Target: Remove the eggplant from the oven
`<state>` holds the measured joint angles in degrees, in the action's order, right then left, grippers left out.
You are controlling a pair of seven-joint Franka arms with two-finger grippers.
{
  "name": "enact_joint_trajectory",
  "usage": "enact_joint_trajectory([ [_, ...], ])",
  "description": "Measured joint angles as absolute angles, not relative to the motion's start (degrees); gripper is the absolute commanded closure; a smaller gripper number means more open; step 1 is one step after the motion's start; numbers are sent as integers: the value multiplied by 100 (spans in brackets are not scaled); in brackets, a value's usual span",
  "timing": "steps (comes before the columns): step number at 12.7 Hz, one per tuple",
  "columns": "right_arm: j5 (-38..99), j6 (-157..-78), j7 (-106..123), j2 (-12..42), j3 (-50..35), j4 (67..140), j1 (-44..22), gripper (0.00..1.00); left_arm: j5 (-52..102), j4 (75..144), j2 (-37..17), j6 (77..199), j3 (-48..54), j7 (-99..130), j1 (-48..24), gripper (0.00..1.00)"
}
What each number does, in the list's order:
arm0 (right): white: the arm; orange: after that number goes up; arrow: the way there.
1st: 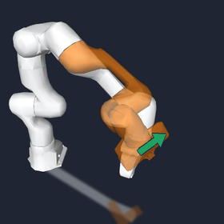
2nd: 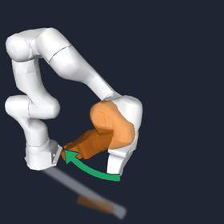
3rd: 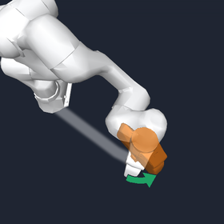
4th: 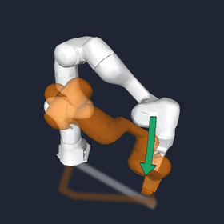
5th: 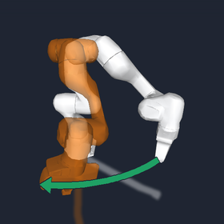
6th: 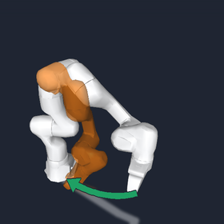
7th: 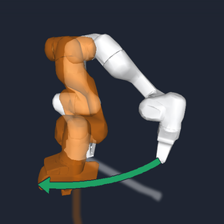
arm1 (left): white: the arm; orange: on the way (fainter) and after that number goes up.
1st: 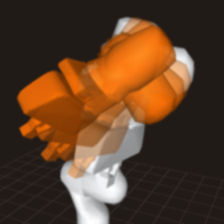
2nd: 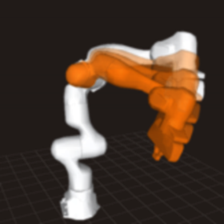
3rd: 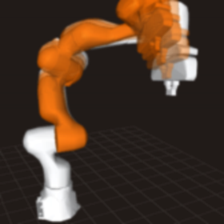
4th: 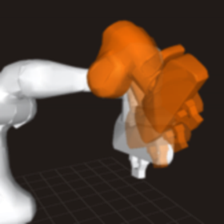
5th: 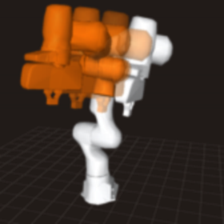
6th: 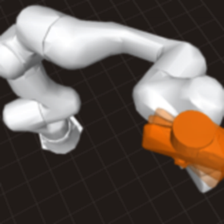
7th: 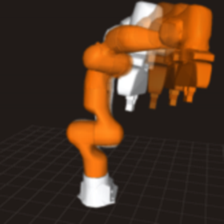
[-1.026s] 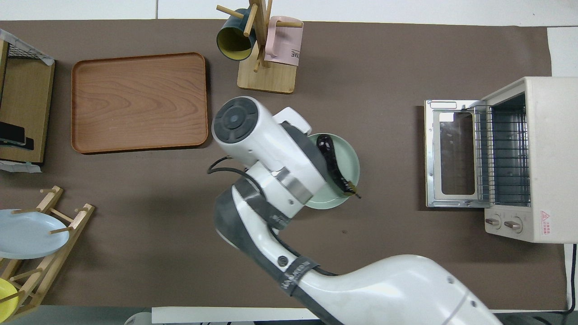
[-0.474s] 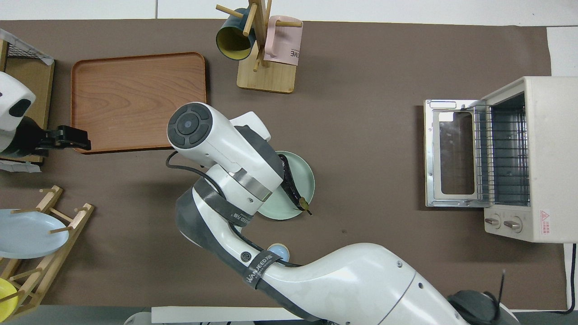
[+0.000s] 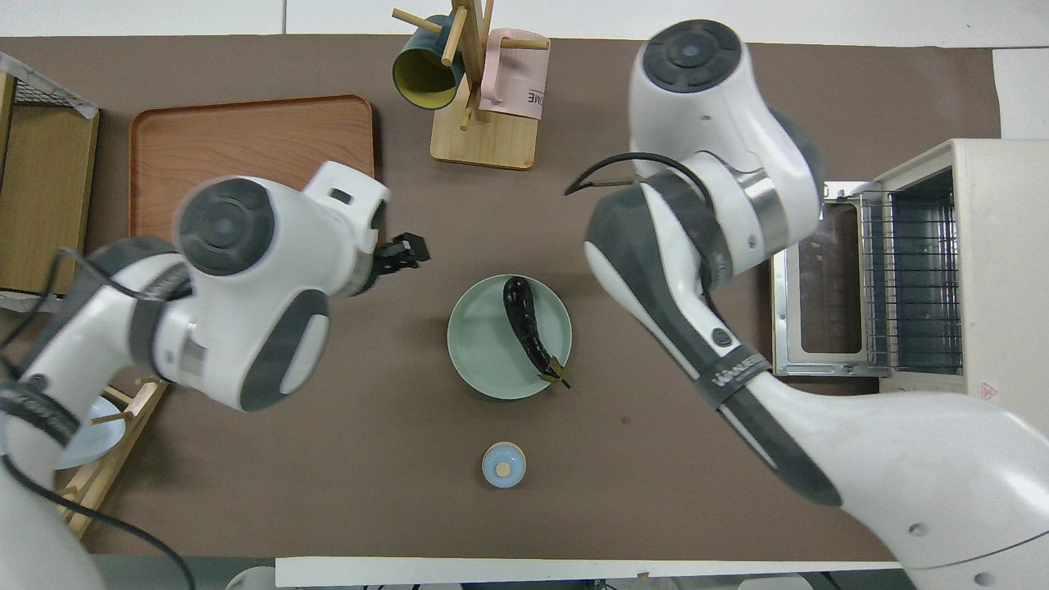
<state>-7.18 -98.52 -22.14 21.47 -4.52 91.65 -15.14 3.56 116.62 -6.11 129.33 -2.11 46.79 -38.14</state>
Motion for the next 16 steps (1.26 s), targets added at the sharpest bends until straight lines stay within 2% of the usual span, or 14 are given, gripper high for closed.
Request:
enact_joint_trajectory([
  [2, -829, -10809, -1845, 1826, -453, 10482, -977, 89, 475, 11633, -1150, 13723, -208, 5350, -4482, 0],
  [3, -1046, -11112, -1815, 1709, -457, 10954, -861, 89, 489, 11549, -1415, 13884, -212, 5548, -4660, 14],
  [4, -1250, -11306, -1815, 1620, -460, 11268, -819, 89, 497, 11427, -1662, 13934, -218, 5686, -4771, 59],
  [6, -1390, -11682, -1669, 1518, -463, 11681, -668, 89, 611, 11269, -1936, 13938, -219, 5828, -4862, 95],
  [7, -1485, -11819, -1552, 1487, -464, 11838, -575, 89, 661, 11254, -1969, 13933, -221, 5835, -4879, 100],
  [9, -1664, -11880, -1386, 1435, -515, 11946, -517, 89, 681, 11204, -1963, 13775, -233, 5851, -4933, 100],
  [12, -1956, -11835, -1089, 1412, -612, 11972, -520, 89, 631, 10632, -1843, 12435, -426, 5572, -4522, 100],
  [14, -1979, -11434, -637, 1380, -655, 11747, -522, 89, 560, 10434, -1628, 12084, -504, 4322, -3503, 100],
  [16, -1986, -10746, -115, 1250, -655, 11262, -479, 89, 552, 10372, -1647, 12363, -538, 2464, -2134, 100],
])
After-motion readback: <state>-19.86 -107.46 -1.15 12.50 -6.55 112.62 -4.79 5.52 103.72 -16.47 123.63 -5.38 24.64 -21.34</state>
